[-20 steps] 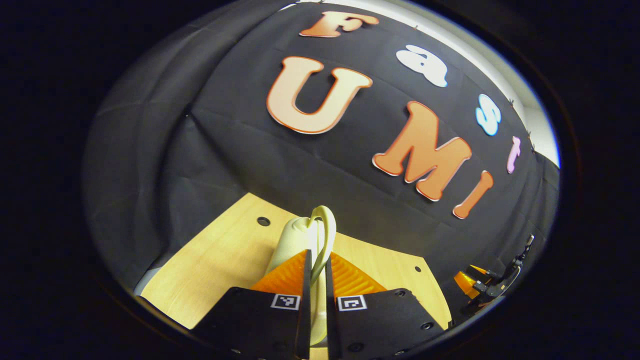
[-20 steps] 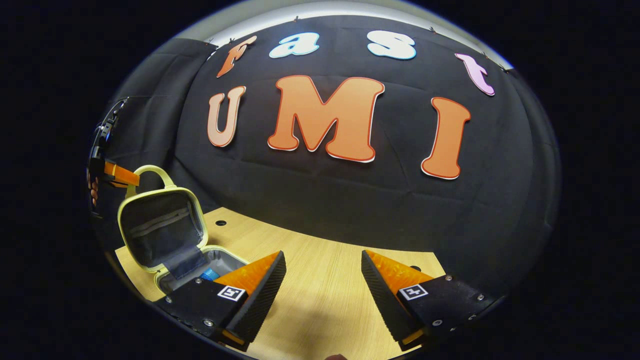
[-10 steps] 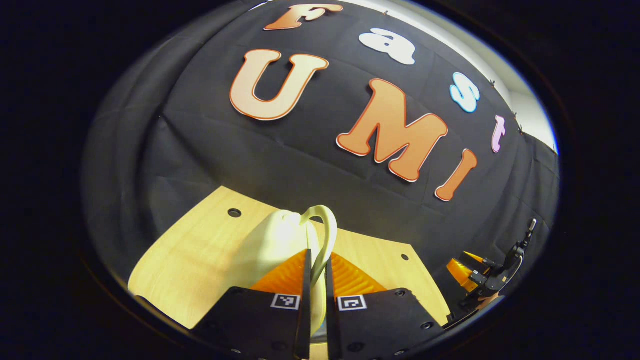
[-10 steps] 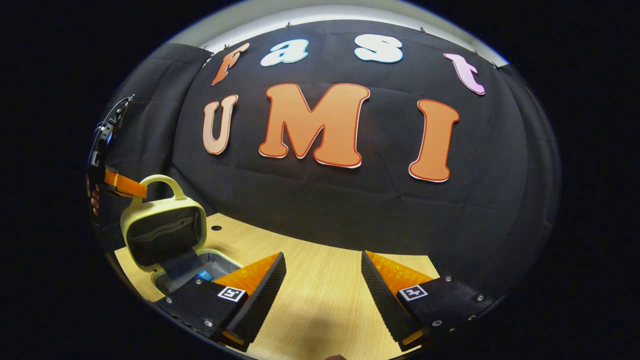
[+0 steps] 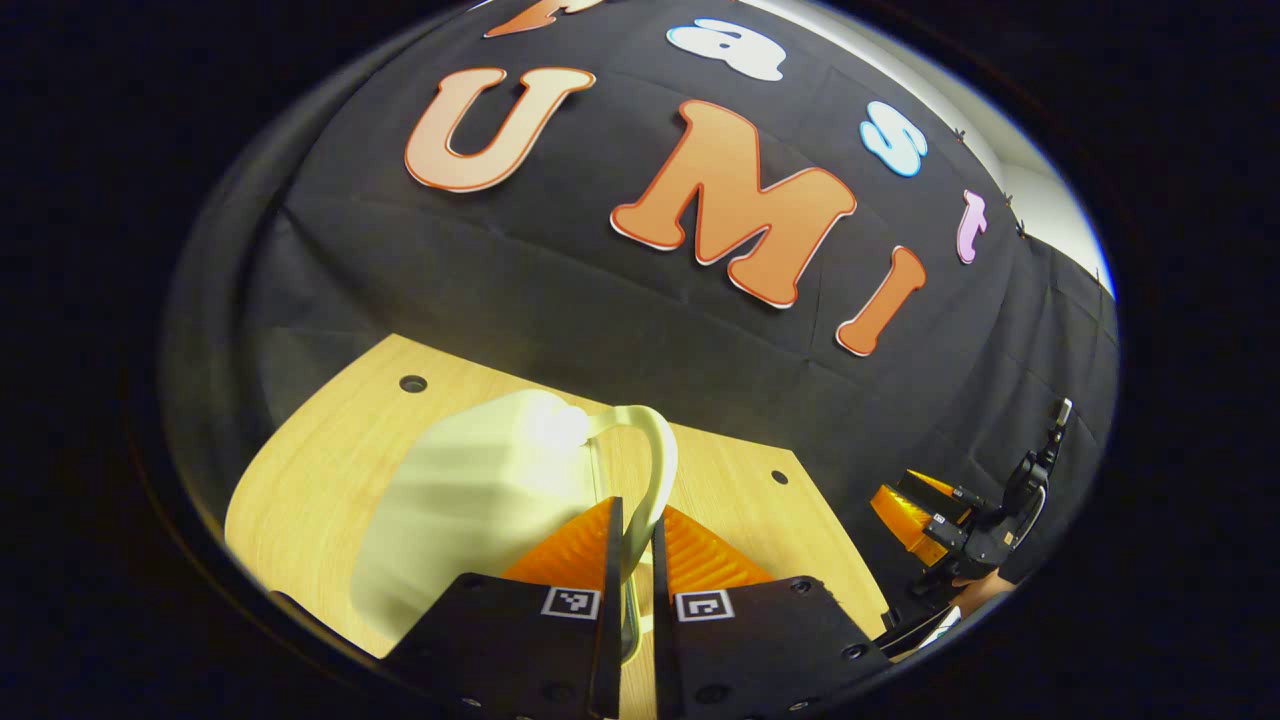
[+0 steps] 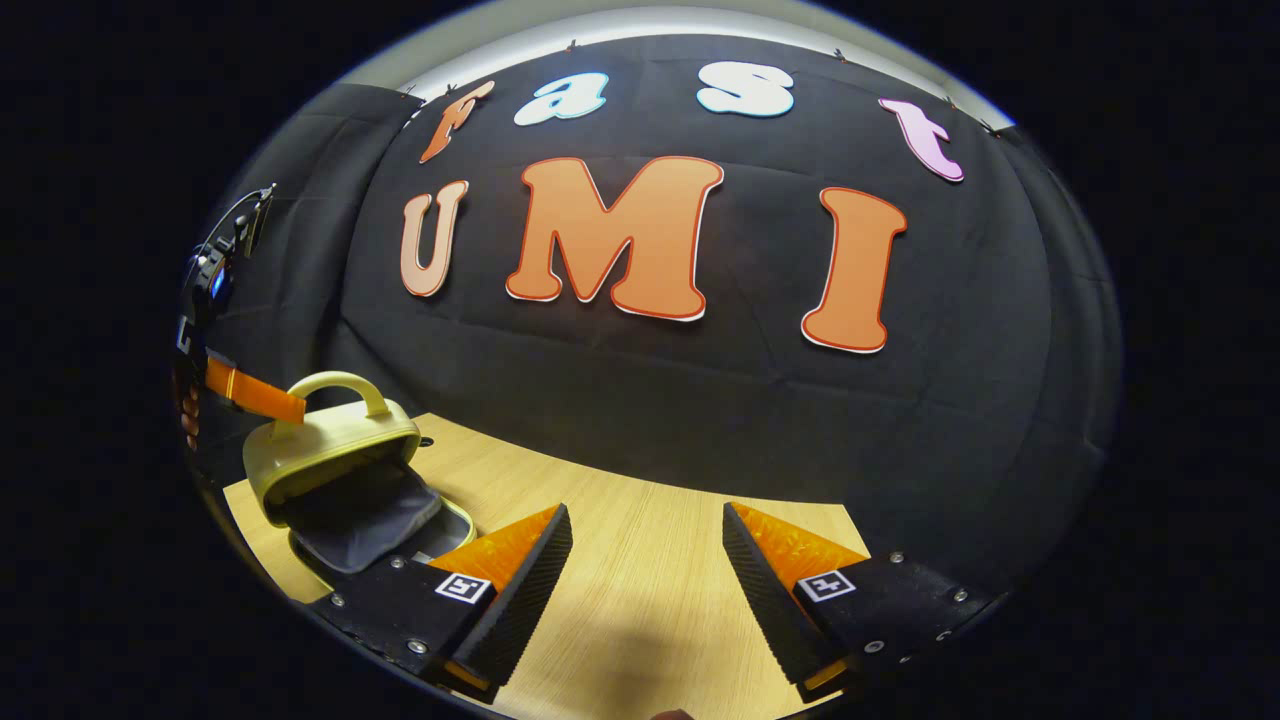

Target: First open the suitcase, pack the skin care products into it, and then close the suitcase.

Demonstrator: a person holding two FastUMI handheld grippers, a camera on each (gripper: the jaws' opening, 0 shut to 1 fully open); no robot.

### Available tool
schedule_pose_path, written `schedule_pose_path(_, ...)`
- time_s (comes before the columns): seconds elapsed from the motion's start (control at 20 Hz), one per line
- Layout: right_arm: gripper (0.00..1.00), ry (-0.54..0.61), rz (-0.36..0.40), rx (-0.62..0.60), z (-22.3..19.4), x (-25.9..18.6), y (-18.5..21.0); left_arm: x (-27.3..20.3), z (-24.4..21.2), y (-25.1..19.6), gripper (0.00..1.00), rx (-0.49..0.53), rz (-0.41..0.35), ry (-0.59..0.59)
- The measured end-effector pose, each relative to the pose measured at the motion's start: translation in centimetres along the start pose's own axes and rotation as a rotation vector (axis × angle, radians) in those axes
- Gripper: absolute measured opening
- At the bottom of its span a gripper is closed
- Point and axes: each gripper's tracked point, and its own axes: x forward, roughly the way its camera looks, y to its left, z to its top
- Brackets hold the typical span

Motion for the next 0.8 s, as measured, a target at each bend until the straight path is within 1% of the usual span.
schedule_pose_path(0.1, 0.96, 0.006, -0.002, 0.004, -0.3, -0.2, -0.4, 1.1, -1.6, -1.0, 0.13, 0.020, -0.013, 0.035)
schedule_pose_path(0.25, 0.96, 0.009, -0.003, 0.002, -0.6, -0.5, -1.1, 2.8, -4.1, -2.5, 0.13, 0.084, -0.015, 0.098)
schedule_pose_path(0.6, 0.96, 0.021, -0.012, -0.001, -1.4, -1.3, -2.3, 6.2, -10.2, -4.3, 0.13, 0.215, 0.028, 0.228)
schedule_pose_path(0.8, 0.96, 0.026, -0.020, 0.004, -1.6, -1.6, -2.9, 7.6, -12.8, -4.1, 0.13, 0.339, 0.089, 0.279)
